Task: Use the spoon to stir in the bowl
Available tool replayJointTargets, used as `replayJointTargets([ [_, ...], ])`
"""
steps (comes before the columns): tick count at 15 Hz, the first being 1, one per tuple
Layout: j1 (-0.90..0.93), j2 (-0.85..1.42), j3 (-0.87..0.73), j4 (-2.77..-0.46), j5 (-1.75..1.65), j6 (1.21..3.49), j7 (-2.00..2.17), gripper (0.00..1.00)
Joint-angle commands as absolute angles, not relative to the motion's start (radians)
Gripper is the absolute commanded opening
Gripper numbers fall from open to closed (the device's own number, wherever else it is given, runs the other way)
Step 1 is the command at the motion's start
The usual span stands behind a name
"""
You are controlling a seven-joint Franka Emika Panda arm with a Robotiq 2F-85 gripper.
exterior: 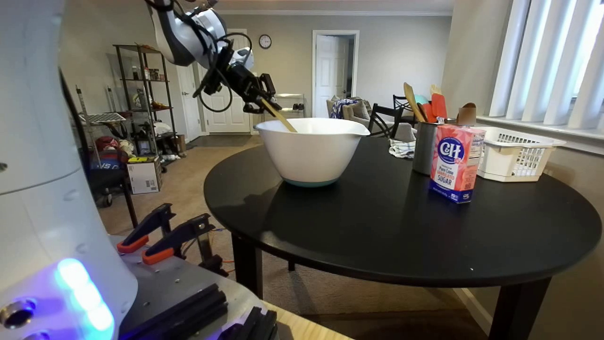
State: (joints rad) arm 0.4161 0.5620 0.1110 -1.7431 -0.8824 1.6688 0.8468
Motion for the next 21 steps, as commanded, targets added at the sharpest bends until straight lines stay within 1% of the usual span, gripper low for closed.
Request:
replayJointTargets([
  [1, 0.405, 0.552, 0.119, -1.759, -0.896, 1.657, 0.843, 0.0],
  [3, 0.404, 0.552, 0.119, -1.759, -0.894, 1.656, 0.845, 0.03],
  [7, 0.389, 0.533, 0.132, -1.757, -0.844, 1.661, 0.837, 0.03],
  [10, 0.353, 0.488, 0.159, -1.732, -0.65, 1.651, 0.794, 0.03],
  [14, 0.341, 0.411, 0.142, -1.688, -0.436, 1.572, 0.821, 0.03],
  [21, 0.303, 0.275, 0.117, -1.724, -0.253, 1.625, 0.912, 0.03],
])
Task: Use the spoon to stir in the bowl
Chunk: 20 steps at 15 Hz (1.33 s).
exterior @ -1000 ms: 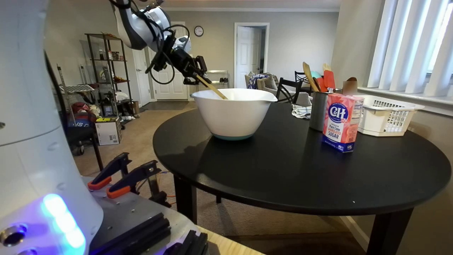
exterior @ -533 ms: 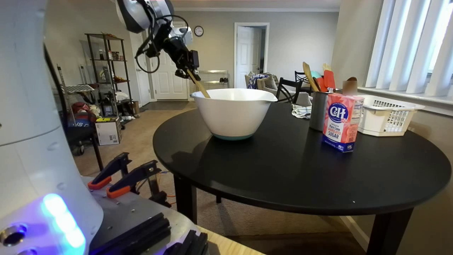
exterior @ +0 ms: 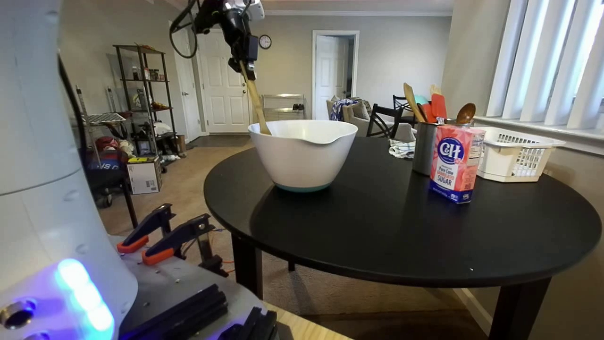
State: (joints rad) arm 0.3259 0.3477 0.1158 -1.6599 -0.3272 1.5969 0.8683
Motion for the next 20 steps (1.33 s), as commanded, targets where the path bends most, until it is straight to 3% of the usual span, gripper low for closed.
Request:
replayJointTargets([
  [1, 0.294, 0.25, 0.113, -1.752, -0.231, 1.641, 0.933, 0.03],
  [12, 0.155, -0.119, 0.083, -2.253, -0.106, 2.078, 1.018, 0.03],
  [20, 0.111, -0.295, 0.101, -2.468, -0.061, 2.228, 1.005, 0.03],
])
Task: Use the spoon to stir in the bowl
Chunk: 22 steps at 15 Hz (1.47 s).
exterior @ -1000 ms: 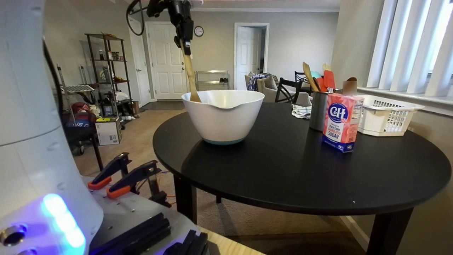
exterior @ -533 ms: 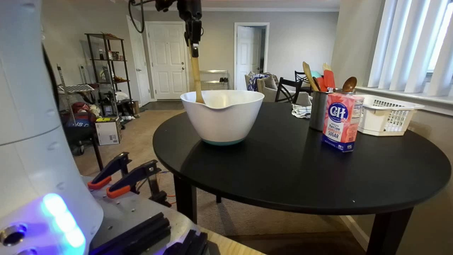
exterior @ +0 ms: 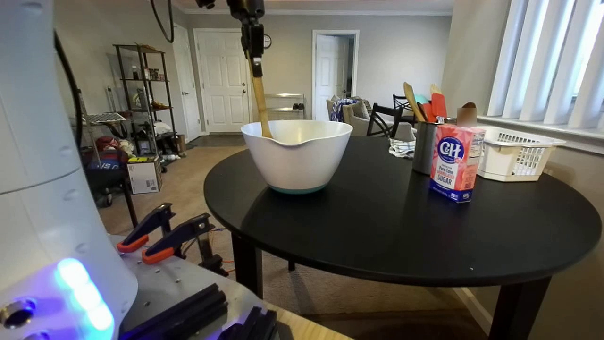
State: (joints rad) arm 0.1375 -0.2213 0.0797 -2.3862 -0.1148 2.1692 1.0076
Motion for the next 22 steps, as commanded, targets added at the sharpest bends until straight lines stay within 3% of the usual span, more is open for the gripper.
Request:
replayJointTargets([
  [1, 0.106, -0.3, 0.104, -2.479, -0.05, 2.239, 1.005, 0.03],
  [22, 0.039, -0.068, 0.119, -2.326, -0.152, 2.329, 1.167, 0.03],
])
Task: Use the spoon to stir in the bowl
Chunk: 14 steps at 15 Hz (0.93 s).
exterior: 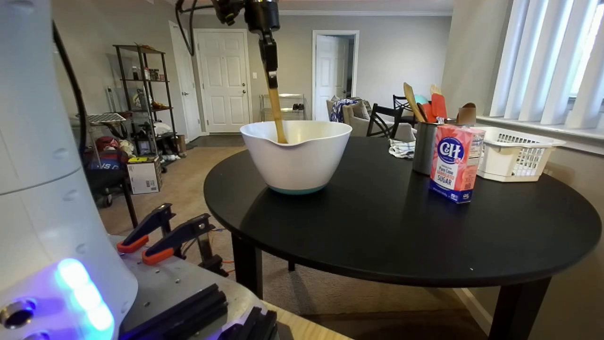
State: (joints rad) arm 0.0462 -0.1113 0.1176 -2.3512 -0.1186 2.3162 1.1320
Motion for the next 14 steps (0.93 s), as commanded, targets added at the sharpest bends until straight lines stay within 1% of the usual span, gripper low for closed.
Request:
replayJointTargets([
  [1, 0.039, -0.066, 0.114, -2.326, -0.163, 2.329, 1.166, 0.03],
  [6, 0.051, -0.088, 0.111, -2.337, -0.138, 2.313, 1.149, 0.03],
  [7, 0.049, -0.072, 0.107, -2.326, -0.136, 2.316, 1.132, 0.12],
  [13, 0.05, -0.072, 0.108, -2.326, -0.136, 2.316, 1.132, 0.12],
  [14, 0.049, -0.067, 0.107, -2.319, -0.135, 2.315, 1.127, 0.03],
])
